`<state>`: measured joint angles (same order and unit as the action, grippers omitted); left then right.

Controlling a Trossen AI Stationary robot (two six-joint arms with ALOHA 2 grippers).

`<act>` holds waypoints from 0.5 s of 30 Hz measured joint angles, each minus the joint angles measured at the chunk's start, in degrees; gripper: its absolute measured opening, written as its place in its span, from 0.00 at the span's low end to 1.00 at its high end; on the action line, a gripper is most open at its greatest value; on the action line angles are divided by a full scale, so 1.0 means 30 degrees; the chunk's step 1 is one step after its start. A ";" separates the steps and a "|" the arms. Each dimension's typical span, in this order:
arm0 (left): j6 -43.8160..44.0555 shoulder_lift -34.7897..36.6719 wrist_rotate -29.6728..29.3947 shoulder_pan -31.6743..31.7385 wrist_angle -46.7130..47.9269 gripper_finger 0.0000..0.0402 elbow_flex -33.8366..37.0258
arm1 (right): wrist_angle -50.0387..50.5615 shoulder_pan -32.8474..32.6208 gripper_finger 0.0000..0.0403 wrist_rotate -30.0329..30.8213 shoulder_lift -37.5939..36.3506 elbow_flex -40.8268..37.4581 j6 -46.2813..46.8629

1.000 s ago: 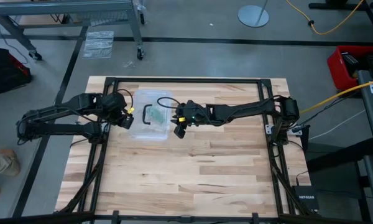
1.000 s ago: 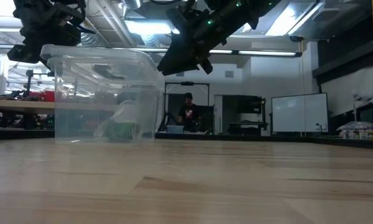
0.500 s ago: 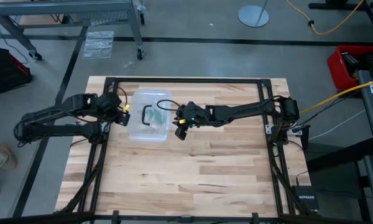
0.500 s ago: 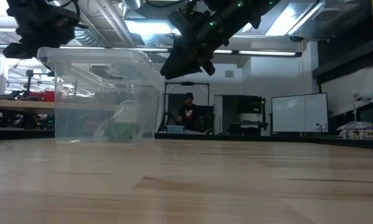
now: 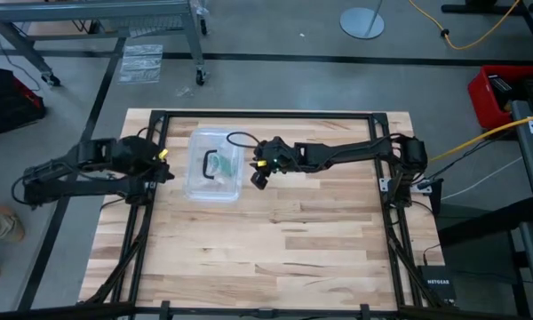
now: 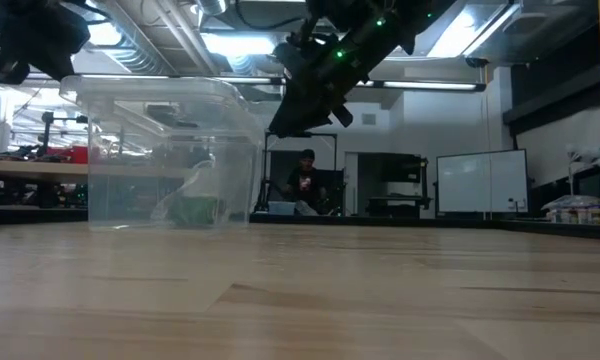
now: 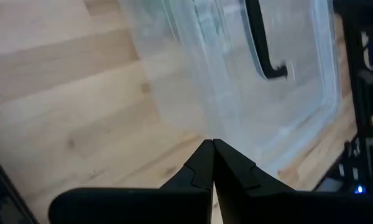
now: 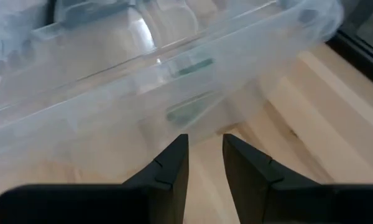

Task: Roll bandage
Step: Close the transparent bin with the transparent bin cover

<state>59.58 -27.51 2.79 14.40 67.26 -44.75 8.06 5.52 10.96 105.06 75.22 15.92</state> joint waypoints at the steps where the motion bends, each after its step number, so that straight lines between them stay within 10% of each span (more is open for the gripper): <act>1: 0.0212 -0.0008 -0.0001 -0.0347 0.0000 0.00 0.0000 | 0.0004 0.0126 0.26 0.0000 0.0000 0.0000 0.0001; 15: 0.2793 -0.2456 -0.1743 -0.6846 -0.3038 0.00 0.1260 | 0.1707 0.1842 0.26 -0.0656 0.0000 0.0000 -0.0492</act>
<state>67.96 -34.87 -2.44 -6.14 58.15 -40.97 13.19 11.05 8.99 105.06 75.22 14.45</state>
